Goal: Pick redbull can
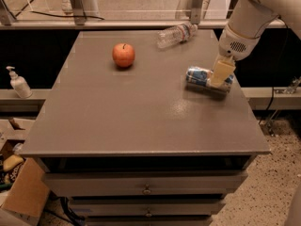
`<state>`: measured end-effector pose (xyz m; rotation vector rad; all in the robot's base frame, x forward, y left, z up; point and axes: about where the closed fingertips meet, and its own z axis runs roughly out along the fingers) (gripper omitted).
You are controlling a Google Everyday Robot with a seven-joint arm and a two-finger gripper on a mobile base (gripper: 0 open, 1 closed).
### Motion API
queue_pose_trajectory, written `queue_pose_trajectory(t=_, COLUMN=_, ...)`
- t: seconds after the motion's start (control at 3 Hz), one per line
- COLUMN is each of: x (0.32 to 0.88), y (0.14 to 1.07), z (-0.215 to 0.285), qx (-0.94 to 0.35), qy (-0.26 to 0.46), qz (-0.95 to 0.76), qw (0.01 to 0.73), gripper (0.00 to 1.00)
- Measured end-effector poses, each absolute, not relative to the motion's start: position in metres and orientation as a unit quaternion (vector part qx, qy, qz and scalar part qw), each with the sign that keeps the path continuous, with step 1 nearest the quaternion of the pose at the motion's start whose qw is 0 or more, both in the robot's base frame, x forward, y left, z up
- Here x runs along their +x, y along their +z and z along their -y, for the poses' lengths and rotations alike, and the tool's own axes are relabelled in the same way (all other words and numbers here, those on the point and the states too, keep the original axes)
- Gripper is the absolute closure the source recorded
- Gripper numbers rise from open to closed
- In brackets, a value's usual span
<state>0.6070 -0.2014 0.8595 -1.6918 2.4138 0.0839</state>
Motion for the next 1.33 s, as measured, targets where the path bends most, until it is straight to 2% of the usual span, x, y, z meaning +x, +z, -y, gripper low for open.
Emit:
queue_pose_trajectory(t=0.33, x=0.584, y=0.864, z=0.2, qx=-0.555, qy=0.089, qz=-0.823, qw=0.079, gripper=1.0)
queue_pose_trajectory(t=1.33, x=0.507, y=0.864, z=0.139, qx=-0.555, qy=0.246, qz=-0.792, qw=0.065, gripper=1.0)
